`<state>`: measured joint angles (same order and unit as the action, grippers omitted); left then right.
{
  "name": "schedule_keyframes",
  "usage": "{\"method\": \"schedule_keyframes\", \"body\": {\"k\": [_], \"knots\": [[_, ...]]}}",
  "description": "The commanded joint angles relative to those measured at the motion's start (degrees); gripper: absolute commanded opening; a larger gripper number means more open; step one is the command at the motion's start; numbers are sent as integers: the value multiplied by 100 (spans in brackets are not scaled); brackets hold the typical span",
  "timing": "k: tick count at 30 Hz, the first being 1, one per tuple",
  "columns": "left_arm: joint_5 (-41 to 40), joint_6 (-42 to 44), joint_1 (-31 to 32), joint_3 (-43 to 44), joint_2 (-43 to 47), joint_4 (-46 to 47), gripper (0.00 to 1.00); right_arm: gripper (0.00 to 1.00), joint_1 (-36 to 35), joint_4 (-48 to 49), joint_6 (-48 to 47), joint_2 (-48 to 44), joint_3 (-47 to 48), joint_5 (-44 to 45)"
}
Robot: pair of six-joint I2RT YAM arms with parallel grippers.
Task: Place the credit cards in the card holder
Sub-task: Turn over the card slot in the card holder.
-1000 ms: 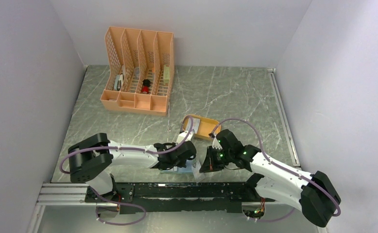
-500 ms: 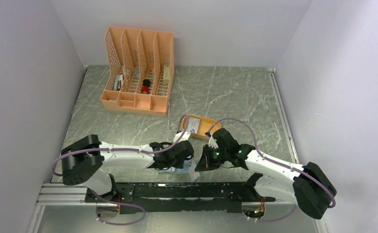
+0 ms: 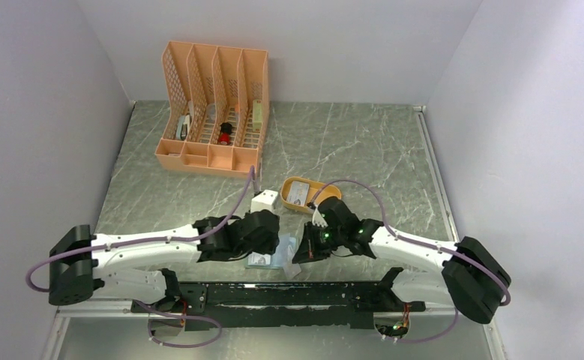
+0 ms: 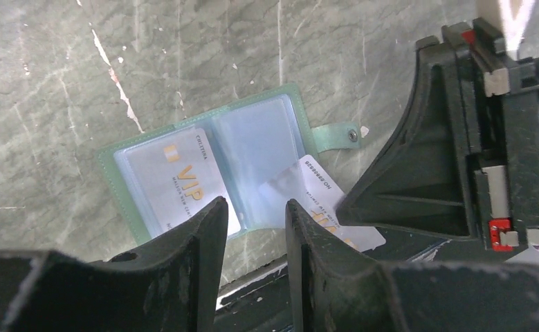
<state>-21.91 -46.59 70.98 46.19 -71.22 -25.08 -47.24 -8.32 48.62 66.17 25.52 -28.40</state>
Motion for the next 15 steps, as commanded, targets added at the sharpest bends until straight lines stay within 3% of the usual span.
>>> {"method": "schedule_keyframes", "body": {"k": [1,15], "knots": [[-181,-76,21,-251,431,-121,42,0,-190,343,78,213,278,139],[-87,51,21,-647,728,212,41,0,-551,721,200,1005,603,381]]}}
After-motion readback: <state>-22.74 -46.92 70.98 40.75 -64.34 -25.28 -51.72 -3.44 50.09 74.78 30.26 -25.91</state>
